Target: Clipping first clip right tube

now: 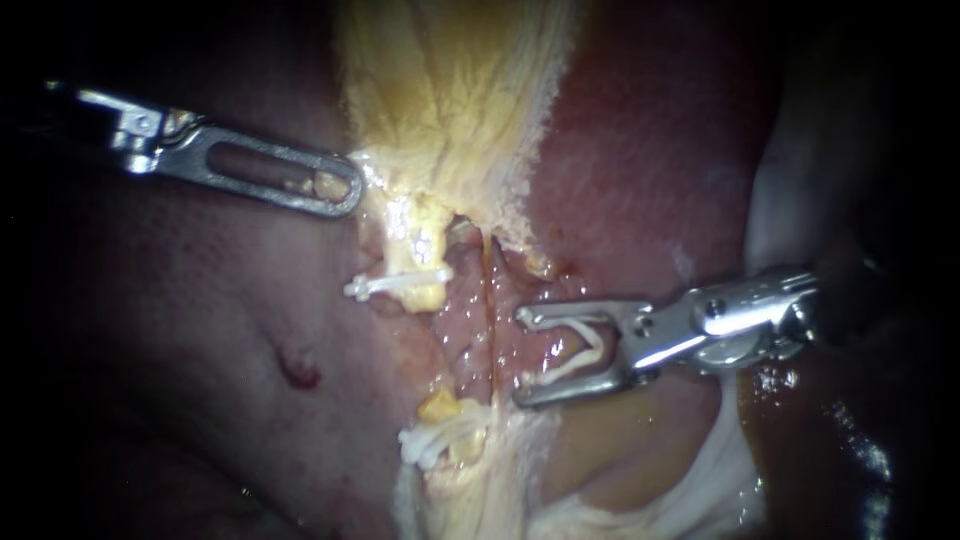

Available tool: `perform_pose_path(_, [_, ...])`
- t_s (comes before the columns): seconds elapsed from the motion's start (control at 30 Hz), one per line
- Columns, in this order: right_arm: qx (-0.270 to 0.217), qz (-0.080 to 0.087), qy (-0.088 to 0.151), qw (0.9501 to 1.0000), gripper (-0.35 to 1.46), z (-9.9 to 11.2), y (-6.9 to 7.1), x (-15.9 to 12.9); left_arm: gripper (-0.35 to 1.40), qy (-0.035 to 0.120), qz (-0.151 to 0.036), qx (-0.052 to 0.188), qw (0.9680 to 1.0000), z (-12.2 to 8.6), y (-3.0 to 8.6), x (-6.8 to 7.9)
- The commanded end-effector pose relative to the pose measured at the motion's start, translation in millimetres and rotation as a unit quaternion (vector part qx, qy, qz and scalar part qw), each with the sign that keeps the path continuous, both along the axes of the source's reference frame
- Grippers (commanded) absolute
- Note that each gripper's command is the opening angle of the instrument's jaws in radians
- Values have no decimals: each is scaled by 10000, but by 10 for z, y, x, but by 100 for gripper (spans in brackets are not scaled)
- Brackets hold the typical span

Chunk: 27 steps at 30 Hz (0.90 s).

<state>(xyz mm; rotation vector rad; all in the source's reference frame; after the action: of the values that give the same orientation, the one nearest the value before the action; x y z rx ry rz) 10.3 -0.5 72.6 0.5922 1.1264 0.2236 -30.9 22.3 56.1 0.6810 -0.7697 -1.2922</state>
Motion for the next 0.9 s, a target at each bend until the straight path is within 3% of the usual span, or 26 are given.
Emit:
perform_pose_path(0.03, [56, 9, 9, 10000, 50, 4, -1, 3, -35, 0, 0, 0, 10000, 0, 0, 0])
perform_pose_path(0.47, [444, 62, 173, 9988, 50, 21, -6, 31, -35, 0, 0, 0, 10000, 0, 0, 0])
perform_pose_path(0.9, [1067, -62, 634, 9922, 49, 24, -9, 41, -35, 0, 0, 0, 10000, 0, 0, 0])
